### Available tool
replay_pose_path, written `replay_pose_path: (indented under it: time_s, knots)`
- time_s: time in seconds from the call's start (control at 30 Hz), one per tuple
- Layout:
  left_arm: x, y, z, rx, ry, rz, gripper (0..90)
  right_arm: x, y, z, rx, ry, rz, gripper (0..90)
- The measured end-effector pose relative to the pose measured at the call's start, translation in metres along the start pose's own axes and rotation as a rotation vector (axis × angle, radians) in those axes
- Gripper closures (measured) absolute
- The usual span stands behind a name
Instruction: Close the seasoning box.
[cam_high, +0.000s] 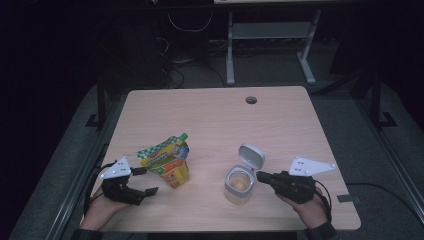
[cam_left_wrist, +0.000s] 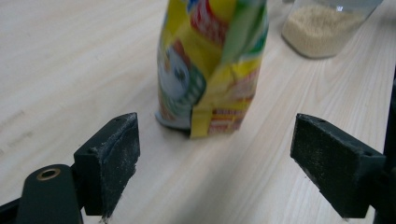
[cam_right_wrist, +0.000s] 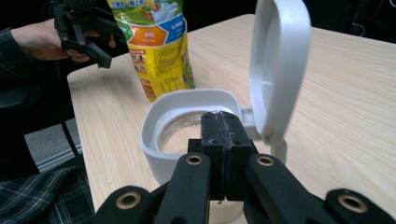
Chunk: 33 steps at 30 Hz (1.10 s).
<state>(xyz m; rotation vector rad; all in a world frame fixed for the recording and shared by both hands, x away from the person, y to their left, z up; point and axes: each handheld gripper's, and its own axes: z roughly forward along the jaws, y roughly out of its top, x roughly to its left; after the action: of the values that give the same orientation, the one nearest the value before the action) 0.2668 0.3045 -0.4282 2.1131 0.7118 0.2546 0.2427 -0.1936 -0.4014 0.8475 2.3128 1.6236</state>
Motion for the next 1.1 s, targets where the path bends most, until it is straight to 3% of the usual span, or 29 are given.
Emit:
replay_pose_path:
  time_s: [0.17, 0.57, 0.87, 1.1]
  knots:
    - [0.000, -0.009, 0.010, 0.050, 0.011, -0.001, 15.5, -0.006, -0.008, -0.008, 0.007, -0.021, -0.004, 89.2]
    - [0.006, -0.014, 0.018, 0.066, 0.020, -0.004, 15.3, -0.038, -0.008, -0.015, -0.018, -0.115, 0.031, 89.1]
    - [0.005, -0.012, 0.018, 0.058, 0.017, 0.000, 15.3, -0.043, 0.003, -0.006, -0.059, -0.101, 0.048, 89.2]
    - [0.006, -0.012, 0.017, 0.061, 0.021, 0.002, 15.3, -0.042, 0.006, 0.001, -0.054, -0.080, 0.041, 89.2]
